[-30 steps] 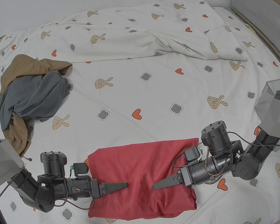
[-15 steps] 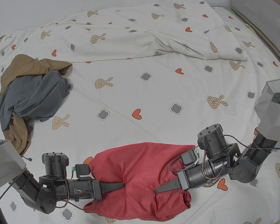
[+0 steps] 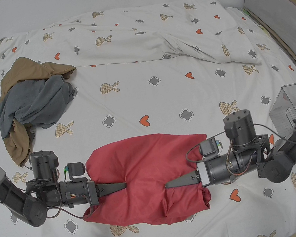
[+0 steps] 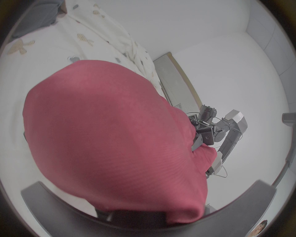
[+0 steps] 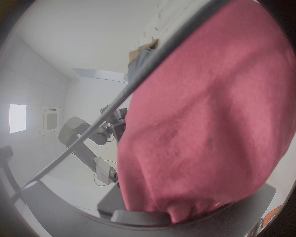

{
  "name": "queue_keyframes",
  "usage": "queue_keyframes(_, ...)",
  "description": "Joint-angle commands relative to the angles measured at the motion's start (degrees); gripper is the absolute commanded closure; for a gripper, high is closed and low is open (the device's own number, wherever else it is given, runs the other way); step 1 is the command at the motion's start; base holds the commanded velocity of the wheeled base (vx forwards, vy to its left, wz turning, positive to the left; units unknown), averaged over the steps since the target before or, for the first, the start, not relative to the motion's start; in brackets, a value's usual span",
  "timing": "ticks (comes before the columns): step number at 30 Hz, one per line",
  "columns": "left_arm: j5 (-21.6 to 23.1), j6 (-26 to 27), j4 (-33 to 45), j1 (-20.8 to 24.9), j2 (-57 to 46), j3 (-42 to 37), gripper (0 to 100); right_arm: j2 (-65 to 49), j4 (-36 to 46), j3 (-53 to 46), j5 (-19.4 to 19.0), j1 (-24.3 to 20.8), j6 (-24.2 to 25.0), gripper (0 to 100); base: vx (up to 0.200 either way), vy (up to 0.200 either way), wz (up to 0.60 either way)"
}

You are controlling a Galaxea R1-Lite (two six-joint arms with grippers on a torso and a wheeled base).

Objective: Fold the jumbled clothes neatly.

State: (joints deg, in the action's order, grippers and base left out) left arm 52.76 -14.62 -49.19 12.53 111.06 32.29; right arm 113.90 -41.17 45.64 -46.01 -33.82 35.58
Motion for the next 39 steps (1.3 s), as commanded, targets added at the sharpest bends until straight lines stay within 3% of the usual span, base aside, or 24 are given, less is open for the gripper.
queue_keyframes(1, -0.03, -2.52, 0.23, 0.12, -8.22, -0.74, 100, -9.13, 0.56, -0.20, 0.04, 0.07, 0.80, 100, 0.000, 0.000, 0.00)
queue_keyframes(7, -0.03, -8.15, 0.23, 0.12, -12.79, -0.39, 100, -11.68, 2.85, -1.17, 0.13, -0.55, 2.03, 100, 0.000, 0.000, 0.00)
queue_keyframes(18, -0.29, -8.06, -0.38, -0.14, -15.08, -2.59, 100, -11.86, 2.94, -2.31, 0.30, -1.69, 2.12, 100, 0.000, 0.000, 0.00)
queue_keyframes(39, -0.47, -7.97, -0.73, -0.23, -14.73, -3.11, 100, -11.77, 2.94, -2.66, 0.30, -1.69, 2.21, 100, 0.000, -0.200, 0.00)
